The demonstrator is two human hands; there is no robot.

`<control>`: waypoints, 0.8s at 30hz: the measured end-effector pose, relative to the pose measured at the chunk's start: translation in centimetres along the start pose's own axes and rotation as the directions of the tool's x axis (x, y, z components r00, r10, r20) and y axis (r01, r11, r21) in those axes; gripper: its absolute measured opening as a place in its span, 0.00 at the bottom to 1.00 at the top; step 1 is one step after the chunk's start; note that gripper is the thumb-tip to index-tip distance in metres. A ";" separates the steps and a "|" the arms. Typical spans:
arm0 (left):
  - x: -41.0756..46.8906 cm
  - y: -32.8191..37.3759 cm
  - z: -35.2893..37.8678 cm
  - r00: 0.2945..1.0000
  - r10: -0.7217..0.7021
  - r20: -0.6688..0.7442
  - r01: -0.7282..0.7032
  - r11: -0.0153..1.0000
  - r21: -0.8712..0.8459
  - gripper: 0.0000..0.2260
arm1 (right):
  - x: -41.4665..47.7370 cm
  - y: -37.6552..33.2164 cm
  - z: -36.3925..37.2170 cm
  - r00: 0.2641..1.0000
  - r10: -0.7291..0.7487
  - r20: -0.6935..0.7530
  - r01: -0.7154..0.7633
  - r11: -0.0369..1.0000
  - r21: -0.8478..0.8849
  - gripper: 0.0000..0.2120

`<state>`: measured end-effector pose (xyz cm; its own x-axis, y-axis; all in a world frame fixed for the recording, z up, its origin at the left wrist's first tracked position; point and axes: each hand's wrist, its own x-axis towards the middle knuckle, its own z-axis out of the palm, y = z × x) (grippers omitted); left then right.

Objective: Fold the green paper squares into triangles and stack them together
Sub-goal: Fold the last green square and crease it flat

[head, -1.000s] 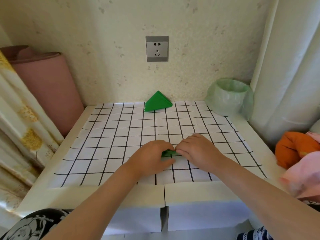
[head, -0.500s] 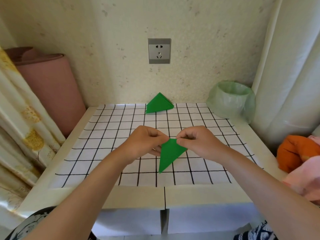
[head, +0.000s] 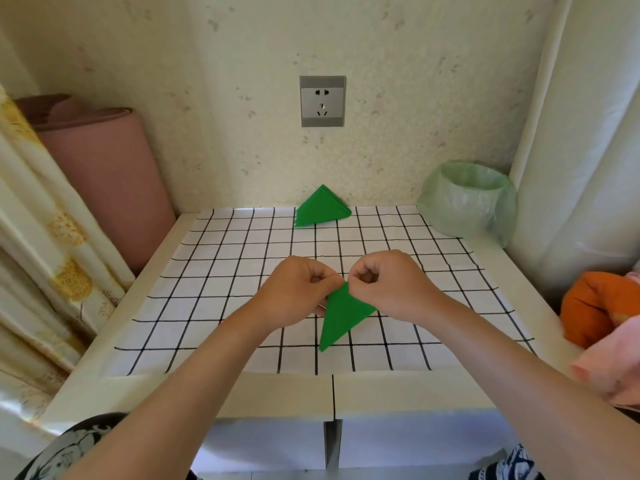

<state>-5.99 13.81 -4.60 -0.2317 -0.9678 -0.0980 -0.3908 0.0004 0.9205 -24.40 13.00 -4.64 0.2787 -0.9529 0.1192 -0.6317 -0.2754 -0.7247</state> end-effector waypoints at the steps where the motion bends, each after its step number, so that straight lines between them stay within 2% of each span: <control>1: 0.1 0.0 -0.2 1.000 0.001 0.005 -0.001 1.000 0.019 0.09 | 0.0 0.0 0.0 1.000 0.011 0.008 -0.011 1.000 -0.008 0.05; 10: 0.4 -0.2 -2.8 0.995 0.007 -0.100 -0.001 0.998 0.059 0.11 | 0.3 1.1 -2.0 0.996 0.090 -0.014 -0.090 0.996 0.028 0.07; 13: 0.6 -0.5 -3.0 0.991 0.015 -0.133 0.001 0.993 0.117 0.11 | 0.2 1.5 -2.3 0.994 0.103 -0.034 -0.104 0.994 -0.024 0.06; 15: 0.7 -0.6 -3.2 0.987 0.016 -0.158 0.006 0.990 0.142 0.11 | 0.2 1.7 -2.3 0.992 0.084 -0.089 -0.090 0.994 -0.058 0.06; 17: 0.7 -0.6 -3.2 0.988 0.018 -0.151 0.004 0.990 0.138 0.11 | 0.1 1.5 -2.0 0.992 0.043 -0.120 -0.044 0.999 -0.006 0.06; 19: 0.6 -0.3 -2.7 0.991 0.034 -0.132 -0.017 0.992 0.129 0.10 | 0.0 1.0 -1.5 0.997 0.013 -0.081 -0.009 0.998 0.059 0.05; 22: 0.6 0.0 -2.0 0.991 0.049 -0.122 -0.038 0.995 0.092 0.09 | 0.1 0.6 -0.8 1.000 -0.005 -0.017 0.006 1.000 0.029 0.05; 24: 0.6 0.0 -2.1 0.991 0.073 -0.110 -0.059 0.990 0.128 0.08 | 0.1 0.7 -0.6 1.000 0.001 -0.001 -0.001 1.000 0.012 0.06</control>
<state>-4.31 12.68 -3.88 -0.1606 -0.9869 0.0118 -0.4871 0.0897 0.8687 -25.20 12.62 -4.74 0.2780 -0.9532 0.1192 -0.6228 -0.2733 -0.7331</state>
